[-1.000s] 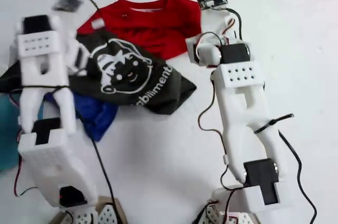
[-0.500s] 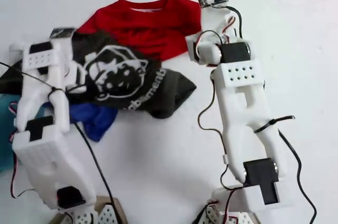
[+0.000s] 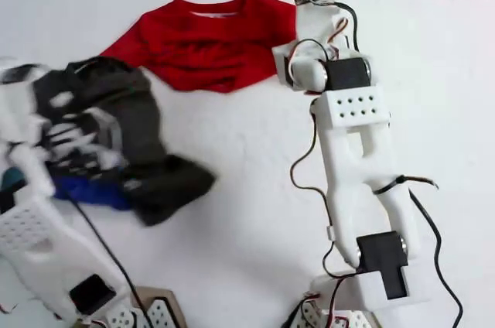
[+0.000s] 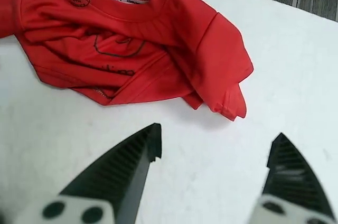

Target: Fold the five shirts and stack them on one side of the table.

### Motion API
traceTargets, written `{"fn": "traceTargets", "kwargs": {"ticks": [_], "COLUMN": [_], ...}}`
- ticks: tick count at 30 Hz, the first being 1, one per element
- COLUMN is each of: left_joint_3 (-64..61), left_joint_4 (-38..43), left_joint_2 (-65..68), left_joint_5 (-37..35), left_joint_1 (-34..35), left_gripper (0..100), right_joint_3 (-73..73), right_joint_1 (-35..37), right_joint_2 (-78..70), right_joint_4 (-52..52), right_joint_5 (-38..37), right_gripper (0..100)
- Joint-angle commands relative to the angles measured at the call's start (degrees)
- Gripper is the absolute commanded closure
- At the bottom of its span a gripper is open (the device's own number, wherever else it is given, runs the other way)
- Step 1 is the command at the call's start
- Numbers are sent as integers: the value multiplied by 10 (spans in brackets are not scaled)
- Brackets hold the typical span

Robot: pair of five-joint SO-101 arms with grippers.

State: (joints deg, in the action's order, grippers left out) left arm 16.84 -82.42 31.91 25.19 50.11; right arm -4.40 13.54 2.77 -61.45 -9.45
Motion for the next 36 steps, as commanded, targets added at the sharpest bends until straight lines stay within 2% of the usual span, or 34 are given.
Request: {"fn": "traceTargets", "kwargs": {"ticks": [1,5,9,17,19,24,31,36], "left_joint_3": [172,358,504,647,655,660,661,652], "left_joint_4": [-48,-85,-99,-104,-120,-185,-186,-191], "left_joint_2": [-8,-5,-3,-5,-5,-8,-8,1], "left_joint_5": [1,0,0,0,4,0,-5,-143], "left_joint_1": [98,156,186,188,175,135,59,-49], "left_gripper": [975,975,975,971,922,704,754,740], "right_joint_3": [-26,-25,-25,-25,-25,-25,-25,-25], "right_joint_1": [3,3,4,4,4,4,4,4], "right_joint_2": [5,5,5,5,5,5,5,5], "right_joint_4": [-3,-3,-3,-3,-3,-3,-3,-3], "right_joint_5": [3,3,3,3,3,3,3,3], "right_gripper": [676,676,676,676,676,676,676,676]}}
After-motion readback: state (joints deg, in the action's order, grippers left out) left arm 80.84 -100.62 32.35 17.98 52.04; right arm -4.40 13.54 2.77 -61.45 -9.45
